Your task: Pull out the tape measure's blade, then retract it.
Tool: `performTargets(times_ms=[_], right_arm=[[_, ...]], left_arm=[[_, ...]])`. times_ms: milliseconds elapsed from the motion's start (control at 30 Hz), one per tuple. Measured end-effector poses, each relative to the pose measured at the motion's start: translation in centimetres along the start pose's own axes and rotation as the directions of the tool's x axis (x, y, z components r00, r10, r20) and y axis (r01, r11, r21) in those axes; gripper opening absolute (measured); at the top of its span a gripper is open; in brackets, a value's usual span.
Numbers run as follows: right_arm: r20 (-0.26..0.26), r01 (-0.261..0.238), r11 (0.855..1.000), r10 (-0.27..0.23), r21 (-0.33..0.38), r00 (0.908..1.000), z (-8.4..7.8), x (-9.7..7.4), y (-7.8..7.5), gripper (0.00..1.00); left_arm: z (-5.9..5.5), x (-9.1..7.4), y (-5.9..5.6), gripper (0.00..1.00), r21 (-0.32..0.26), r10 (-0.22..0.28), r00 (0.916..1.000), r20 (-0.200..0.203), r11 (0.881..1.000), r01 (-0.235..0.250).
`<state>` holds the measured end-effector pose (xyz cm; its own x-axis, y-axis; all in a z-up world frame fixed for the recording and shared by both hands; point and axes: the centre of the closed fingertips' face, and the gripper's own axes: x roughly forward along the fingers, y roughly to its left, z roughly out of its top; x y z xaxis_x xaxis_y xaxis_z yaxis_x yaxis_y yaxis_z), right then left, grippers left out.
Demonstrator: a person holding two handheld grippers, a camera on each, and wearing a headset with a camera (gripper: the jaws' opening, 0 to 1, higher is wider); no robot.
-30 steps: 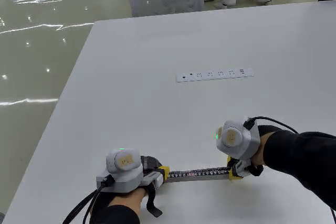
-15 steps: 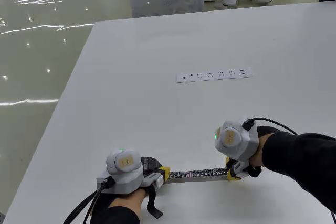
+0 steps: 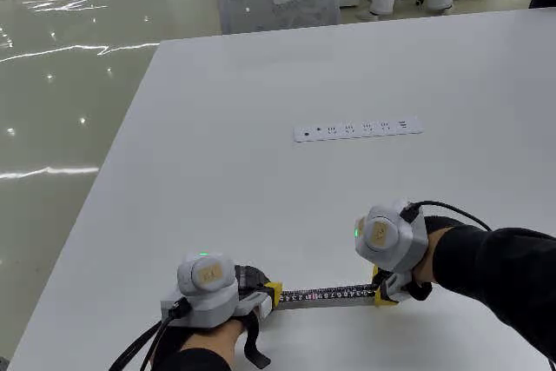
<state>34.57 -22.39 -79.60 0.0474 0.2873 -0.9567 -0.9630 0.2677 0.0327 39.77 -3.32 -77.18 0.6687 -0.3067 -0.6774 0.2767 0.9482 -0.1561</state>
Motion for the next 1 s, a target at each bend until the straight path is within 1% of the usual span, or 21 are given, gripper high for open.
performTargets(times_ms=[300,1000], right_arm=[[-0.006,-0.003,1.0,0.003,-0.021,1.0,0.25,0.07,0.03,0.08],[-0.006,0.0,1.0,0.0,-0.02,1.0,0.82,0.29,0.09,0.08]], left_arm=[[0.01,-0.01,0.0,0.63,-0.001,-0.001,1.0,-0.003,1.0,0.001],[-0.01,0.04,0.03,0.63,0.0,0.0,1.0,-0.002,1.0,0.0]])
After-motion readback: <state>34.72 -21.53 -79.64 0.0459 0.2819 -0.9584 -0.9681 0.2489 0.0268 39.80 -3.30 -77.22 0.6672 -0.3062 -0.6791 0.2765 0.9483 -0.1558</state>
